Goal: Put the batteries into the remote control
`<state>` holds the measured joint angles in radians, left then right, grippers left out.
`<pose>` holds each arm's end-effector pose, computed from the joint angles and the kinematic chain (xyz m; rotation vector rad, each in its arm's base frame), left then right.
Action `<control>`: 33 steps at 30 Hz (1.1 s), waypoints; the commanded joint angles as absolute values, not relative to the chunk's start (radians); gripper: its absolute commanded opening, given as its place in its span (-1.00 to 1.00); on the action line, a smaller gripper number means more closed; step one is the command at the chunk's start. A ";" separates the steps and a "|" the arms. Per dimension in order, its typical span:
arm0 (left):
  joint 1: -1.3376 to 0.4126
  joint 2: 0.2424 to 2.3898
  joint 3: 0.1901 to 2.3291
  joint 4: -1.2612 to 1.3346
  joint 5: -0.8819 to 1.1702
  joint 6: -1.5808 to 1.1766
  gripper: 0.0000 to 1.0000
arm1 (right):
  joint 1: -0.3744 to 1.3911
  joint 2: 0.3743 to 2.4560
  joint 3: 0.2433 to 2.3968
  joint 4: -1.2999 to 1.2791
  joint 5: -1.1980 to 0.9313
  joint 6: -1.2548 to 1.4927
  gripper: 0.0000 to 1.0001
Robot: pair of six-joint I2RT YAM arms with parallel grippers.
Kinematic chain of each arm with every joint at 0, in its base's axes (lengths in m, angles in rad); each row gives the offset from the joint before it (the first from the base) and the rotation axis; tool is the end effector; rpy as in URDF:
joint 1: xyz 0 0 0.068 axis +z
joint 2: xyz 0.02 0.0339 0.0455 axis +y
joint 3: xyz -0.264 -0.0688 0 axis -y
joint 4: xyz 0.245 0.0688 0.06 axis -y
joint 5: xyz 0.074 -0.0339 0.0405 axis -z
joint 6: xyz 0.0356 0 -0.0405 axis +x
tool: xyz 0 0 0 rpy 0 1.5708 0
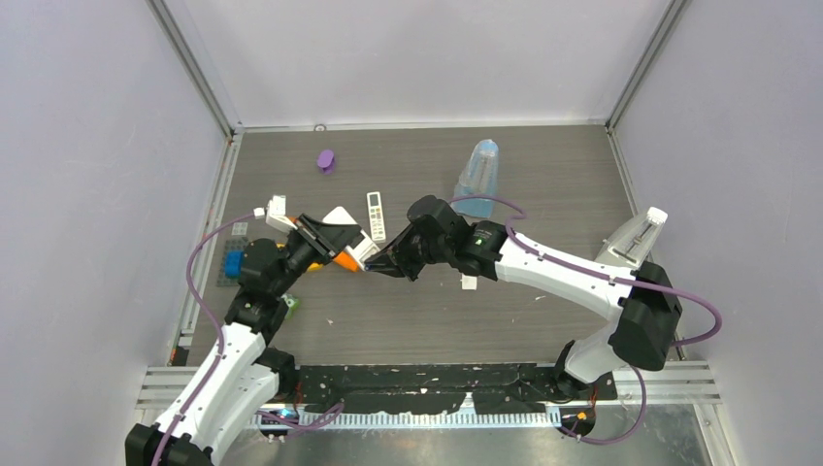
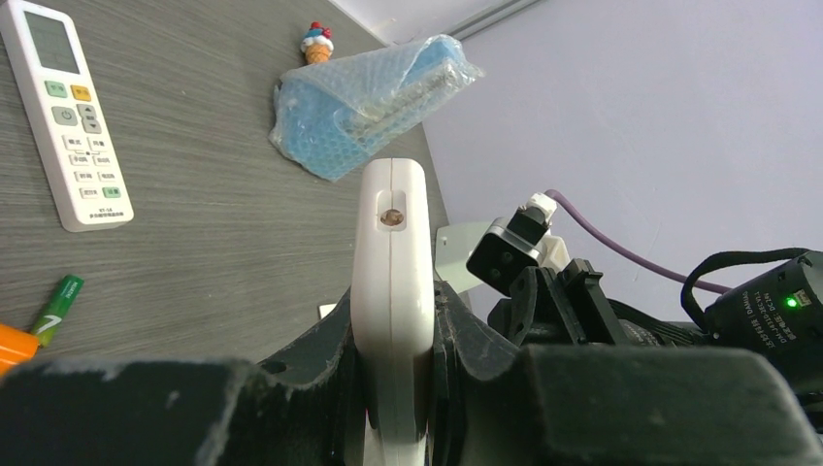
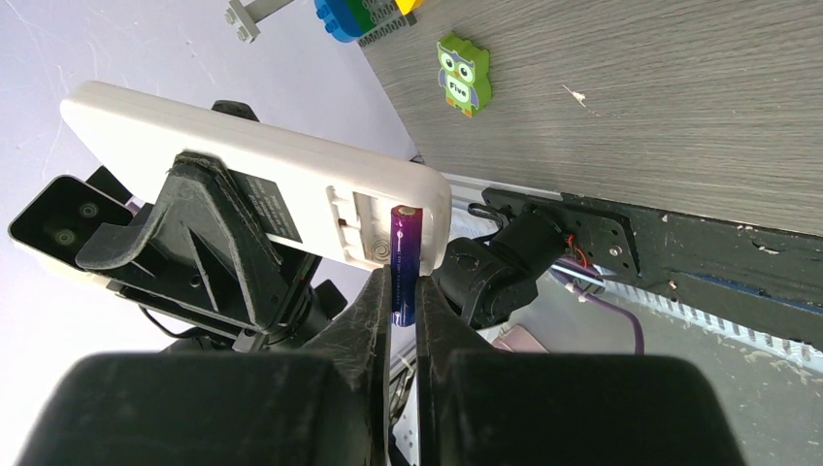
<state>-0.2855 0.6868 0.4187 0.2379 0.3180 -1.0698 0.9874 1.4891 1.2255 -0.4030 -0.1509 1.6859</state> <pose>0.1655 -0.0602 0.2706 -0.4150 1.7123 -1.2765 0.1809 0.2837 0.3032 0.8482 2.6248 1.3506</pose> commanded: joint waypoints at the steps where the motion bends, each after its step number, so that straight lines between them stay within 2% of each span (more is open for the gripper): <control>1: -0.282 0.663 0.457 0.298 0.338 -1.073 -1.00 | 0.991 1.490 1.255 -0.389 -0.132 1.705 -0.90; 23: -0.282 0.671 0.467 0.297 0.359 -1.099 -1.00 | 0.954 1.516 1.240 -0.434 -0.054 1.690 -0.89; 27: -0.282 0.681 0.479 0.279 0.363 -1.109 -1.00 | 0.954 1.527 1.249 -0.440 -0.055 1.682 -0.65; 33: -0.282 0.702 0.486 0.269 0.376 -1.126 -1.00 | 0.951 1.538 1.254 -0.433 -0.058 1.683 -0.59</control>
